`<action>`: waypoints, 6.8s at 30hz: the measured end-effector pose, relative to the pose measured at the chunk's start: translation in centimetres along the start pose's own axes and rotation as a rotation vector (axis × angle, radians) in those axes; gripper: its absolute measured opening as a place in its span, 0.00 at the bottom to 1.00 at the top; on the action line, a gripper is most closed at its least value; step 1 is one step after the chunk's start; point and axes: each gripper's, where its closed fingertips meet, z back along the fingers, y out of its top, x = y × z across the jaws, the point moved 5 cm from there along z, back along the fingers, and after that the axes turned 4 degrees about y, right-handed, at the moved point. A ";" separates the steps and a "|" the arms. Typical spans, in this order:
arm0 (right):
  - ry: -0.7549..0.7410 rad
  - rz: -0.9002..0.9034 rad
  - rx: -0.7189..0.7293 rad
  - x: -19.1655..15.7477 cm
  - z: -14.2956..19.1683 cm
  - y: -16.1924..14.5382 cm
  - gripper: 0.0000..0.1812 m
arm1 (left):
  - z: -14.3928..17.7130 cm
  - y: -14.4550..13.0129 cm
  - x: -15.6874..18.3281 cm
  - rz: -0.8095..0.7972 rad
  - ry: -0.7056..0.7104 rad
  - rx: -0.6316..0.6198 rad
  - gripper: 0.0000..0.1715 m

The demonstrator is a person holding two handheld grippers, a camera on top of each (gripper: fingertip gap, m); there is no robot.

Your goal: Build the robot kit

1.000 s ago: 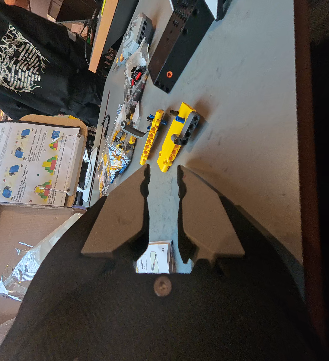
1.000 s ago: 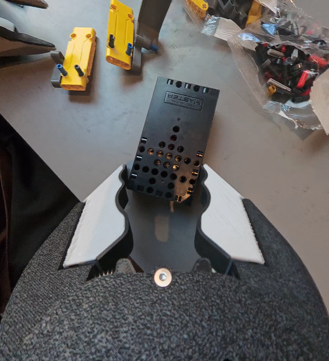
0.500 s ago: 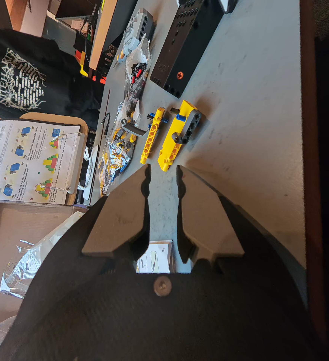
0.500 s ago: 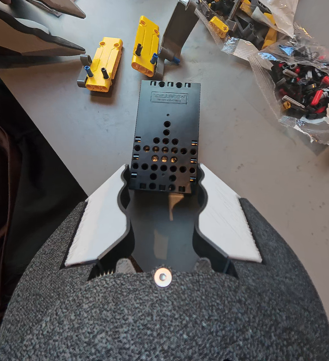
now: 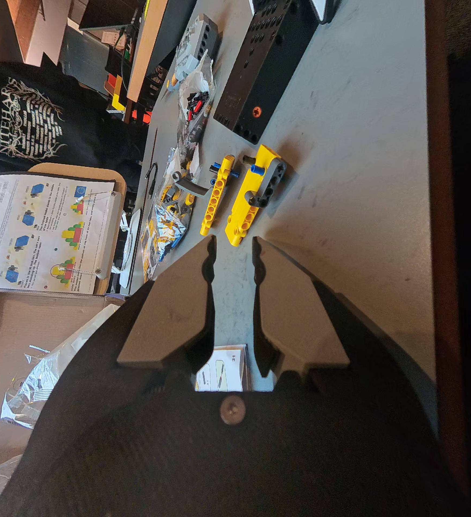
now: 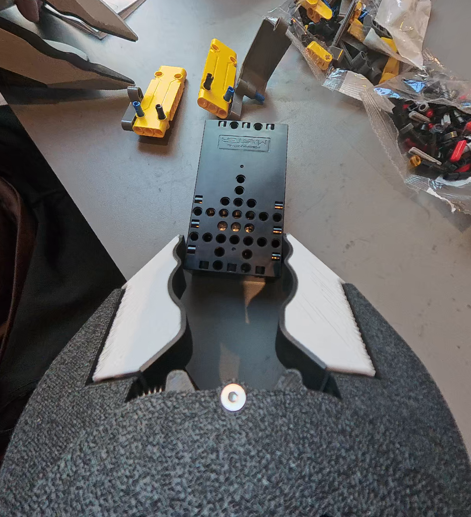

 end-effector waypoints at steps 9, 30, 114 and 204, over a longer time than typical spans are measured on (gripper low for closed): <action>0.019 -0.010 0.025 -0.2 -0.1 0.1 0.38 | 0.0 0.0 0.0 0.001 0.001 -0.003 0.13; -0.006 0.019 0.033 -1.3 0.3 2.0 0.38 | -0.1 -0.1 0.1 -0.010 0.002 -0.008 0.12; -0.020 0.022 0.002 -8.2 -7.3 7.8 0.32 | 0.3 0.2 0.5 -0.043 -0.002 0.001 0.09; -0.025 -0.114 0.025 -1.8 -3.1 5.4 0.26 | 1.6 0.4 0.0 0.242 -0.158 -0.004 0.21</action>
